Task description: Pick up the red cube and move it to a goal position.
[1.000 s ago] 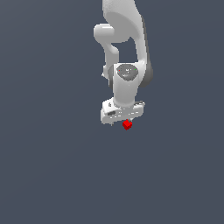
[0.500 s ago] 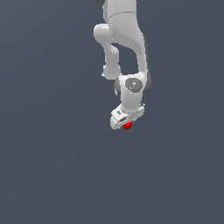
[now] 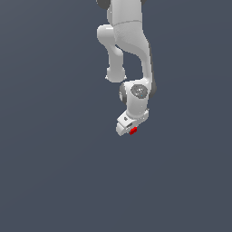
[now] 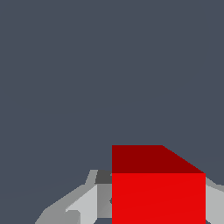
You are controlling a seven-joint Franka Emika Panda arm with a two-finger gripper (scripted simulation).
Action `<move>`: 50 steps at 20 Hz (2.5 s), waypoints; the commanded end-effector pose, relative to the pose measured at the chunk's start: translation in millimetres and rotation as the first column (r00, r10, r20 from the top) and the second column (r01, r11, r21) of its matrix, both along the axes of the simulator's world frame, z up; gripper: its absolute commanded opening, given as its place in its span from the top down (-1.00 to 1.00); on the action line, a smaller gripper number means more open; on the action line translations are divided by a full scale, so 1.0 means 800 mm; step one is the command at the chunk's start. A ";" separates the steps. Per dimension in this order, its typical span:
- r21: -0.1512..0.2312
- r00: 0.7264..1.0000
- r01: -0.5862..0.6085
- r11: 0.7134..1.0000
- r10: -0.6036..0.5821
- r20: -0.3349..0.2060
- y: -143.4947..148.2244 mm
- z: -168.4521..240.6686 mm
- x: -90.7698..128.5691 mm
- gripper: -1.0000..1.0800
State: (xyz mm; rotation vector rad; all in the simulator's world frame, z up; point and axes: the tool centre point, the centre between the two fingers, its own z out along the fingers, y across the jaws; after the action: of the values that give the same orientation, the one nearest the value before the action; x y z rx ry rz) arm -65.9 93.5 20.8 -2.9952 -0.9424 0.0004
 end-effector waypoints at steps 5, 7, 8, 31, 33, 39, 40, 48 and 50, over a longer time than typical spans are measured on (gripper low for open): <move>0.000 1.000 -0.002 1.000 0.002 0.001 0.000 -0.001 0.000 1.00; 0.000 1.000 -0.002 1.000 0.002 0.001 0.000 -0.001 0.000 1.00; 0.000 1.000 -0.002 1.000 0.002 0.001 0.000 -0.001 0.000 1.00; -0.001 1.000 -0.003 1.000 0.003 0.001 -0.003 0.161 0.003 1.00; 0.000 1.000 -0.004 1.000 0.004 0.001 -0.003 0.189 0.003 1.00; 0.000 1.000 -0.004 1.000 0.004 0.001 -0.004 0.271 0.006 1.00; 0.000 1.000 -0.004 1.000 0.004 0.001 -0.004 0.285 0.006 1.00; 0.001 1.000 -0.004 1.000 0.004 0.001 -0.005 0.389 0.010 1.00; 0.001 1.000 -0.004 1.000 0.004 0.001 -0.006 0.415 0.011 1.00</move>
State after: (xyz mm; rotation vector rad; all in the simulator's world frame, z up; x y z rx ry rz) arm -57.0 89.2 336.9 -2.9927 -0.9486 -0.0013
